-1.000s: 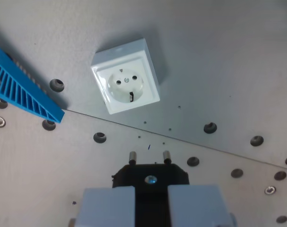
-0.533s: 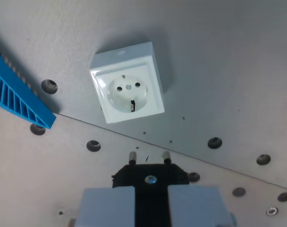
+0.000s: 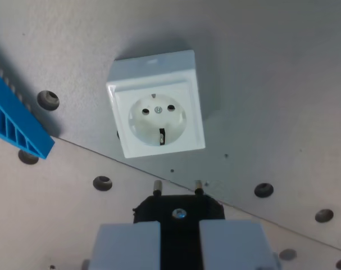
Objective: Move above the white socket
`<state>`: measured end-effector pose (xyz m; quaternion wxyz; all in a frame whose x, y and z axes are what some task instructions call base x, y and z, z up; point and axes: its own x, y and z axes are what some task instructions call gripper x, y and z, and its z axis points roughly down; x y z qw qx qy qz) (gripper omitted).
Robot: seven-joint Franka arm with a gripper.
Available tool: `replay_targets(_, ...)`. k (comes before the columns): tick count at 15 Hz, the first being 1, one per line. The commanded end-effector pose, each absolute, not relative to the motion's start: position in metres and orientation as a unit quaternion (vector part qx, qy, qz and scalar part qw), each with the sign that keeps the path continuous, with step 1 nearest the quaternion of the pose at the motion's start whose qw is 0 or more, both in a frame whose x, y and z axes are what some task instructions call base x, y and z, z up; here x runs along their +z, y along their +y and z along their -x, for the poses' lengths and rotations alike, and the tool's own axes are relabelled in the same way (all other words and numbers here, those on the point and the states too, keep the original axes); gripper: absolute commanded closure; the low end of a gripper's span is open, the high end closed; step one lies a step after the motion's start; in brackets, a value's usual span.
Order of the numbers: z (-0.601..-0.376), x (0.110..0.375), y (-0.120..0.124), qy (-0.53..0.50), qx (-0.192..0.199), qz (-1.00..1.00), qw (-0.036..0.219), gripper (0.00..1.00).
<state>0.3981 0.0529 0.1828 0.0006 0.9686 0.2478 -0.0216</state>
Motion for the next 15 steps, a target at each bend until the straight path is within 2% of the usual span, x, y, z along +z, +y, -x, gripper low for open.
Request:
replay_targets(1, -0.395, 0.165, 0.055, 0.306, 0.02, -0.952, 0.017, 1.0)
replay_targets(8, -0.388, 0.136, 0.057, 0.319, 0.02, -0.947, 0.021, 1.0)
replay_targets(15, -0.382, 0.119, 0.058, 0.32, 0.024, -0.947, 0.024, 1.0)
